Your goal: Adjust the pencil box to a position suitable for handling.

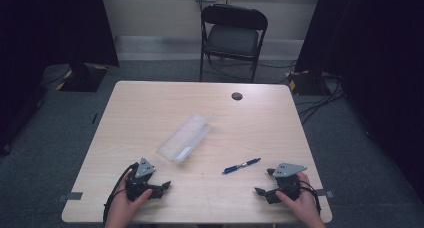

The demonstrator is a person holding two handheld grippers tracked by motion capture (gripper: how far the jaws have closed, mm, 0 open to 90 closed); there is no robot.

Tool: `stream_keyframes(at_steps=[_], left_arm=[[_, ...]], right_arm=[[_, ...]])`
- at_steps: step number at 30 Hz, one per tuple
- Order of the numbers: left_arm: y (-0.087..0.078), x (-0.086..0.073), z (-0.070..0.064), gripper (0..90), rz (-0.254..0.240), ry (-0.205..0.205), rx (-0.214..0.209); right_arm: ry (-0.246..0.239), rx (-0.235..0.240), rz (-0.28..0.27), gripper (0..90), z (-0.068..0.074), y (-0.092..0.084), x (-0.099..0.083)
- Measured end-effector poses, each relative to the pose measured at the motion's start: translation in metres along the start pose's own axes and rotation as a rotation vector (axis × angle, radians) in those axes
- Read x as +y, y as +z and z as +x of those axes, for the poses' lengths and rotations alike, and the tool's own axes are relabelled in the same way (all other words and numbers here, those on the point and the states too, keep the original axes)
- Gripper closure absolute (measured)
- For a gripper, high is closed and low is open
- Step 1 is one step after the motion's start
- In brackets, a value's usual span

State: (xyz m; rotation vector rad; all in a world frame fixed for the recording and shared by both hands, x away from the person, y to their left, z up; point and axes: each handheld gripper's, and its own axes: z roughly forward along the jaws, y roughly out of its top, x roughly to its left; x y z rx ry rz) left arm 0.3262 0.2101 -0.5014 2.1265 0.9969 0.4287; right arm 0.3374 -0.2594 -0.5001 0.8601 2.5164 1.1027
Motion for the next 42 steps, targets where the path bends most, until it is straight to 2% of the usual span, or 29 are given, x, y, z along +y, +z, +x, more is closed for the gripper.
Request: stream_keyframes(at_steps=[9,13,15,17,19,20,21,27,33,34,35,37,38,42], left_arm=[[-0.001,-0.001,-0.002,15.6,-0.001,0.000,0.007],[-0.004,-0.002,-0.001,26.4,-0.015,-0.008,0.011],[-0.005,-0.003,0.001,27.5,-0.028,-0.040,-0.002],[-0.008,-0.003,0.004,30.2,-0.018,-0.031,0.001],[-0.011,-0.002,0.007,31.5,-0.027,-0.032,0.008],[-0.011,-0.001,0.008,31.5,-0.049,-0.045,0.006],[-0.014,0.003,0.011,31.5,-0.076,-0.054,-0.006],[-0.013,0.012,0.017,33.7,-0.103,-0.063,0.005],[-0.006,0.019,0.025,41.0,-0.070,-0.029,0.023],[-0.005,0.021,0.029,41.1,-0.072,-0.030,0.029],[-0.003,0.026,0.035,41.7,-0.092,-0.051,0.038],[-0.002,0.029,0.038,43.8,-0.105,-0.049,0.038],[0.001,0.035,0.042,44.4,-0.119,-0.053,0.039],[0.006,0.046,0.049,48.1,-0.109,-0.040,0.059]], right_arm=[[0.000,0.000,0.000,13.8,0.000,0.000,0.000],[-0.001,0.000,0.000,13.8,0.000,0.000,0.000],[-0.001,0.001,0.000,13.8,0.000,0.000,0.000],[-0.001,0.000,-0.001,13.8,0.000,0.000,0.000],[-0.001,0.001,-0.001,13.8,0.000,0.000,0.000],[0.000,0.000,0.000,13.8,0.000,0.000,0.000],[0.000,0.000,0.000,13.8,0.000,0.000,0.000],[0.000,0.000,-0.001,13.8,0.000,0.000,0.000],[-0.001,-0.004,0.001,13.8,0.000,0.000,0.000],[0.000,-0.003,0.001,13.8,0.000,0.000,0.000],[-0.001,-0.003,0.001,13.8,0.000,0.000,0.000],[-0.001,-0.004,0.001,13.8,0.000,0.000,0.000],[-0.002,-0.004,0.001,13.8,0.000,0.000,0.000],[-0.001,-0.003,0.001,13.8,0.000,0.000,0.000]])
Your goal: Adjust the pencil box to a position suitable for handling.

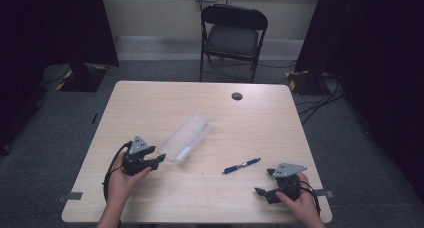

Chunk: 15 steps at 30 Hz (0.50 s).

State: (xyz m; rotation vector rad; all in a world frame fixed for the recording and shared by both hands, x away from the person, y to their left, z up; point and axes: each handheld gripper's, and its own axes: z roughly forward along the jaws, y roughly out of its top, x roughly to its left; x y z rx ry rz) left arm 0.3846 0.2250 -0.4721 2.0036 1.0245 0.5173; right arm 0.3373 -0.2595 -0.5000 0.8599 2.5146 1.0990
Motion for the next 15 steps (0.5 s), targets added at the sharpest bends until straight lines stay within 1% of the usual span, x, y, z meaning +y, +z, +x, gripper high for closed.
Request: stream_keyframes(at_steps=[1,2,3,5,6,7,8,9,10,11,12,13,14,15], left_arm=[[0.002,0.003,0.002,52.6,0.004,0.001,-0.001],[0.003,0.006,0.005,52.6,0.013,0.012,0.000],[0.005,0.009,0.007,55.3,0.016,0.015,0.004],[0.008,0.015,0.010,57.6,0.022,0.010,-0.004],[0.010,0.017,0.011,58.8,0.025,0.020,0.000],[0.014,0.018,0.014,58.9,0.034,0.017,0.001],[0.014,0.018,0.014,58.9,0.034,0.017,0.001],[0.016,0.018,0.015,58.9,0.041,0.006,0.003],[0.017,0.019,0.018,58.9,0.051,0.023,0.001],[0.019,0.019,0.019,58.9,0.041,0.000,0.008],[0.020,0.019,0.022,59.1,0.046,-0.001,0.008],[0.021,0.018,0.022,59.1,0.035,-0.019,0.009],[0.022,0.018,0.026,59.1,0.043,-0.024,0.018],[0.022,0.018,0.026,59.2,0.043,-0.024,0.018]], right_arm=[[0.001,0.004,-0.002,13.8,0.000,0.000,0.000],[0.001,0.004,-0.002,13.8,0.000,0.000,0.000],[0.001,0.000,0.000,13.8,0.000,0.000,0.000],[0.001,0.000,0.000,13.8,0.000,0.000,0.000],[0.000,0.003,-0.001,13.8,0.000,0.000,0.000],[0.000,0.003,-0.001,13.8,0.000,0.000,0.000],[0.000,0.003,0.000,13.8,0.000,0.000,0.000],[0.000,0.003,0.000,13.8,0.000,0.000,0.000],[0.000,0.004,-0.001,13.8,0.000,0.000,0.000],[0.000,0.003,0.000,13.8,0.000,0.000,0.000],[-0.001,0.003,0.000,13.8,0.000,0.000,0.000],[0.000,0.003,0.000,13.8,0.000,0.000,0.000],[0.000,0.003,0.000,13.8,0.000,0.000,0.000],[0.000,0.003,0.000,13.8,0.000,0.000,0.000]])
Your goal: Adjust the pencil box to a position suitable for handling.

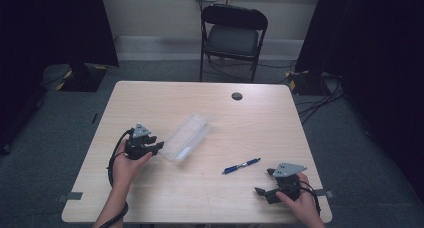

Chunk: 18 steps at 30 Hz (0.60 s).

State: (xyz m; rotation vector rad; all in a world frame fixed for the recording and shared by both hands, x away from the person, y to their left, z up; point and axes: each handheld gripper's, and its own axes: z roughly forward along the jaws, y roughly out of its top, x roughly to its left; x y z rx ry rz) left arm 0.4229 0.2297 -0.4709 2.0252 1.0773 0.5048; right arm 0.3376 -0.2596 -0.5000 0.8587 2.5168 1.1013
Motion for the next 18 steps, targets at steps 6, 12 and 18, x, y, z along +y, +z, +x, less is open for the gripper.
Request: stream_keyframes(at_steps=[6,12,18], left_arm=[[0.007,-0.007,0.003,60.7,0.014,-0.055,0.013],[0.017,-0.005,0.000,66.2,0.040,-0.060,0.016],[0.023,-0.006,-0.002,76.5,0.073,-0.085,0.009]], right_arm=[[0.000,0.000,0.000,13.8,0.000,0.000,0.000],[0.000,0.000,0.000,13.8,0.000,0.000,0.000],[0.000,0.000,0.000,13.8,0.000,0.000,0.000]])
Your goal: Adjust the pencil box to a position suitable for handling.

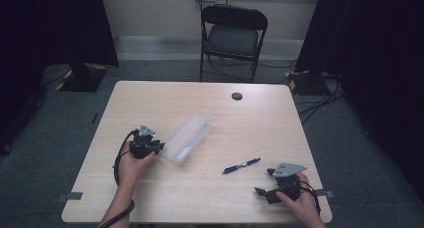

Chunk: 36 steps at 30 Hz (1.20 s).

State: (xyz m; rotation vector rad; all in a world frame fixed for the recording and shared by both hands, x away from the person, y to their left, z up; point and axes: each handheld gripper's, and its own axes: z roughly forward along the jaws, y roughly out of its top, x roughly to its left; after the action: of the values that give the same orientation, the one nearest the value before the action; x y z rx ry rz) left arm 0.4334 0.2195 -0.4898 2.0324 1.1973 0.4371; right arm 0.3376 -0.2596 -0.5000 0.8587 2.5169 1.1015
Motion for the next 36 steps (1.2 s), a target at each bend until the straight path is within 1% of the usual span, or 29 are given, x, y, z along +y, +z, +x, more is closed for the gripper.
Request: stream_keyframes(at_steps=[1,2,3,4,6,8,9,10,13,17,18,21,22,23,24,25,26,27,28,29,30,31,33,34,35,36], left_arm=[[0.001,0.000,-0.001,78.3,0.006,-0.014,-0.001],[0.001,0.000,-0.001,78.3,0.015,-0.012,0.001],[0.001,0.001,-0.002,81.4,0.022,-0.009,0.003],[0.001,0.002,-0.003,83.1,0.021,-0.008,0.018],[0.001,0.002,-0.003,84.8,0.034,-0.018,0.006],[0.001,0.002,-0.005,86.8,0.031,-0.032,0.011],[0.001,0.001,-0.006,87.5,0.026,-0.042,0.006],[0.000,0.001,-0.005,87.8,0.033,-0.029,0.001],[0.000,0.000,-0.005,87.9,0.024,-0.031,-0.004],[0.000,0.000,-0.006,88.3,0.028,-0.027,0.001],[0.000,0.000,-0.007,88.6,0.025,-0.024,0.010],[0.001,0.000,-0.009,88.9,0.020,-0.027,0.006],[0.001,0.000,-0.010,89.1,0.023,-0.019,-0.005],[0.002,0.000,-0.011,89.1,0.013,-0.023,0.001],[0.002,0.001,-0.011,89.1,0.026,-0.005,-0.007],[0.003,0.000,-0.014,89.1,0.013,-0.018,-0.005],[0.002,0.001,-0.015,89.1,0.024,-0.011,-0.006],[0.004,0.001,-0.017,89.2,0.015,-0.015,-0.002],[0.004,0.003,-0.020,89.1,0.032,-0.002,-0.010],[0.004,0.003,-0.020,89.1,0.032,-0.002,-0.010],[0.006,0.003,-0.022,89.1,0.021,-0.014,-0.015],[0.007,0.004,-0.024,89.1,0.021,-0.011,-0.020],[0.010,0.006,-0.029,89.1,0.025,0.001,-0.016],[0.011,0.008,-0.032,89.1,0.026,-0.002,-0.020],[0.014,0.011,-0.038,89.1,0.027,-0.011,-0.026],[0.014,0.011,-0.038,89.1,0.027,-0.011,-0.026]], right_arm=[[0.000,0.000,0.000,13.8,0.000,0.000,0.000],[0.000,0.000,0.000,13.8,0.000,0.000,0.000],[0.000,0.000,0.000,13.8,0.000,0.000,0.000],[0.000,0.000,0.000,13.8,0.000,0.000,0.000],[0.000,0.000,0.000,13.8,0.000,0.000,0.000],[0.000,0.000,0.000,13.8,0.000,0.000,0.000],[0.000,0.000,0.000,13.8,0.000,0.000,0.000],[0.000,0.000,0.000,13.8,0.000,0.000,0.000],[0.000,0.000,0.000,13.7,0.000,0.000,0.000],[-0.001,0.000,0.000,13.7,0.000,0.000,0.000],[-0.001,0.001,0.000,13.7,0.000,0.000,0.000],[-0.001,0.001,0.000,13.8,0.000,0.000,0.000],[-0.001,0.000,0.000,13.7,0.000,0.000,0.000],[-0.001,0.000,0.000,13.7,0.000,0.000,0.000],[-0.001,0.001,0.000,13.8,0.000,0.000,0.000],[-0.001,0.000,0.000,13.8,0.000,0.000,0.000],[0.000,0.000,0.000,13.7,0.000,0.000,0.000],[-0.001,0.000,0.000,13.8,0.000,0.000,0.000],[0.000,0.001,0.000,13.7,0.000,0.000,0.000],[-0.001,0.001,0.000,13.8,0.000,0.000,0.000],[-0.001,0.001,0.000,13.8,0.000,0.000,0.000],[0.000,0.000,0.000,13.7,0.000,0.000,0.000],[-0.001,0.001,0.000,13.7,0.000,0.000,0.000],[-0.001,0.001,0.000,13.7,0.000,0.000,0.000],[-0.001,0.000,0.001,13.7,0.000,0.000,0.000],[-0.001,0.000,0.001,13.7,0.000,0.000,0.000]])
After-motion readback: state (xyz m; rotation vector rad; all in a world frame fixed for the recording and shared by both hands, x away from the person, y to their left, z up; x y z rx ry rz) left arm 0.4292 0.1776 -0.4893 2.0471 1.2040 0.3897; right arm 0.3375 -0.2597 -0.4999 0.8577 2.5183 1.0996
